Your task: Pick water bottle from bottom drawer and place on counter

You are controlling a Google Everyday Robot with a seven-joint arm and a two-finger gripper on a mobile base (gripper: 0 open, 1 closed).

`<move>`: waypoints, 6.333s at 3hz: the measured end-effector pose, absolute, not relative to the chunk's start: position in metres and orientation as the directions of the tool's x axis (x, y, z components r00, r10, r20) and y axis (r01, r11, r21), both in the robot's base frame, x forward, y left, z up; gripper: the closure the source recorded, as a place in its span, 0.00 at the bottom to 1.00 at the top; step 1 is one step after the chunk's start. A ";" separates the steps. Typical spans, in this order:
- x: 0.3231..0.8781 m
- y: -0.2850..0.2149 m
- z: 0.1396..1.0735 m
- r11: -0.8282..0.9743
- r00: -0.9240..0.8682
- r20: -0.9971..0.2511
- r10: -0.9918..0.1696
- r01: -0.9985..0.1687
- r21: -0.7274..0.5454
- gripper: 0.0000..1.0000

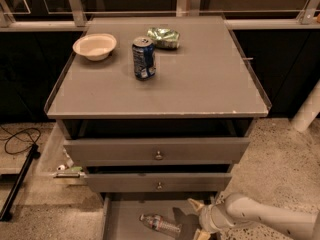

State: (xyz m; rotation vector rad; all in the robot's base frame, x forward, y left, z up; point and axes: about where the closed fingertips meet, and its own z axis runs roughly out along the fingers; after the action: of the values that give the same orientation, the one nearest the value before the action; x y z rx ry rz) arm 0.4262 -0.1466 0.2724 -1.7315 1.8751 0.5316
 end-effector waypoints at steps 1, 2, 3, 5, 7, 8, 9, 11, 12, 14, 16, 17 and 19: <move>0.421 -0.132 0.246 0.082 -0.035 -0.639 -0.769 -0.996 -0.044 0.00; 0.416 -0.114 0.225 0.076 -0.045 -0.674 -0.737 -0.997 -0.017 0.00; 0.420 -0.109 0.205 0.108 -0.076 -0.696 -0.714 -0.994 -0.001 0.00; 0.439 -0.115 0.167 0.203 -0.119 -0.709 -0.695 -0.979 -0.035 0.00; 0.445 -0.104 0.130 0.311 -0.236 -0.760 -0.605 -0.949 0.048 0.00; 0.445 -0.104 0.130 0.311 -0.236 -0.760 -0.605 -0.949 0.048 0.03; 0.445 -0.104 0.130 0.311 -0.236 -0.760 -0.605 -0.949 0.048 0.22; 0.445 -0.104 0.130 0.311 -0.236 -0.760 -0.605 -0.949 0.048 0.69; 0.445 -0.104 0.130 0.310 -0.236 -0.760 -0.605 -0.949 0.048 0.92; 0.444 -0.102 0.131 0.308 -0.236 -0.759 -0.607 -0.950 0.049 1.00; 0.418 -0.107 0.189 0.241 -0.141 -0.781 -0.608 -0.970 -0.012 1.00; 0.405 -0.118 0.235 0.225 -0.079 -0.786 -0.613 -0.971 -0.078 1.00; 0.380 -0.142 0.337 0.215 0.042 -0.754 -0.656 -0.947 -0.240 1.00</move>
Offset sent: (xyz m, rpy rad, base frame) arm -0.0130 0.0523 -0.0718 0.1323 0.0674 0.0376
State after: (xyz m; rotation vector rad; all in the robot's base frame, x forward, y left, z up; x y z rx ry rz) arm 0.3805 -0.1419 0.3374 -1.5163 1.6880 0.4579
